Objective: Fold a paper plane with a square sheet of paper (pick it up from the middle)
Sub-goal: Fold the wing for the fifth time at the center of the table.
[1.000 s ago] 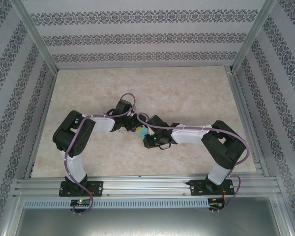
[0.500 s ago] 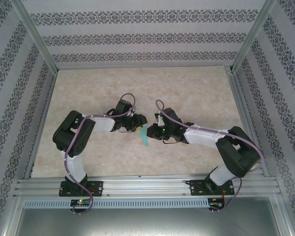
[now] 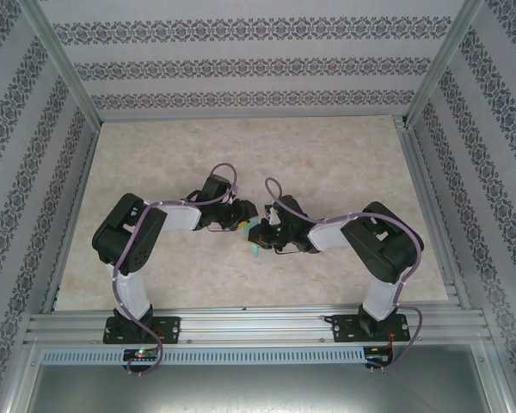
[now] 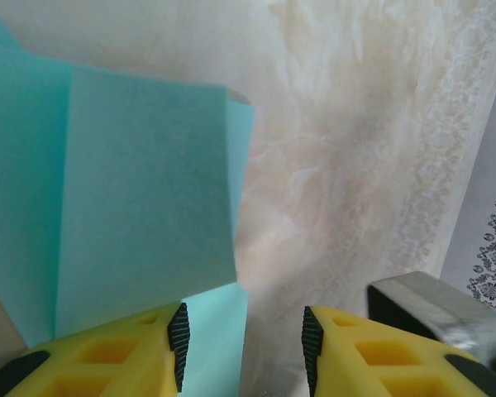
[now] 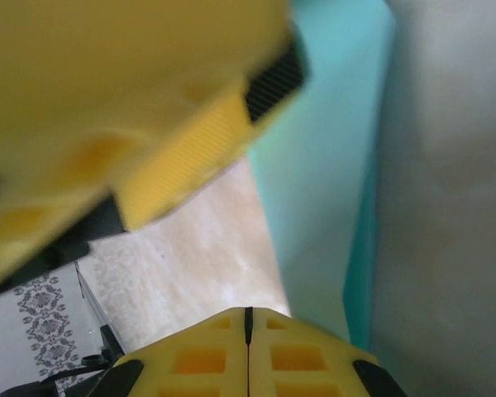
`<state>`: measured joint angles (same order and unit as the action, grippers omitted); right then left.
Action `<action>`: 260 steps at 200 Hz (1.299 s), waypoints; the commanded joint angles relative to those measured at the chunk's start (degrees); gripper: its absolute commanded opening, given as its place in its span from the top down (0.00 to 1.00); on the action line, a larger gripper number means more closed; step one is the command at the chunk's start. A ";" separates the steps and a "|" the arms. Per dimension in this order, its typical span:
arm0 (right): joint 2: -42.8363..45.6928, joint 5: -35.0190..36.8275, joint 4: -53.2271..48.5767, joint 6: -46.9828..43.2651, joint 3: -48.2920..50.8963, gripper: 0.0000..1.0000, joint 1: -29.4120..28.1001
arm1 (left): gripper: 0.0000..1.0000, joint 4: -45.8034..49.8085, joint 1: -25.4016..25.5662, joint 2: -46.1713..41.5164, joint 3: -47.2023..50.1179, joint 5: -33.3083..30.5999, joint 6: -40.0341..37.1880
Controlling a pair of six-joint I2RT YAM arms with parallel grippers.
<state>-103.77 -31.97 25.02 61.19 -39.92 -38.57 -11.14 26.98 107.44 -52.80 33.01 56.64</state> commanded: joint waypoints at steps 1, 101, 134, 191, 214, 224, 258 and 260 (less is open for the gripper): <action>-1.41 -2.22 1.97 -0.05 2.24 0.93 -1.41 | 0.55 5.50 -0.86 1.82 2.21 -2.59 -0.05; 2.99 -0.46 -6.30 -5.62 7.05 0.92 -5.55 | 0.56 5.60 -0.93 2.11 2.29 -3.04 0.55; 5.52 0.02 -5.70 -4.83 10.11 0.92 -5.42 | 0.56 5.42 -1.00 2.23 2.32 -2.69 0.57; 15.46 1.78 -11.95 -7.20 5.76 0.90 -3.89 | 0.55 4.98 -1.05 1.90 2.61 -2.07 0.57; 15.93 3.97 -12.61 -7.23 2.57 0.90 -3.51 | 0.55 4.81 -1.04 1.90 2.44 -1.57 0.61; 14.72 4.67 -11.93 -6.48 1.34 0.90 -3.22 | 0.55 4.72 -1.05 1.90 2.42 -1.42 0.66; 8.93 5.25 -5.94 -2.70 -0.84 0.88 -1.99 | 0.55 4.80 -1.05 1.69 2.42 -1.39 0.57; 8.47 4.96 -5.59 -2.53 -1.01 0.89 -1.94 | 0.55 4.81 -1.05 1.78 2.41 -1.38 0.57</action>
<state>-90.76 -28.29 15.92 56.21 -39.44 -41.47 -11.33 26.87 107.44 -52.64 33.63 57.10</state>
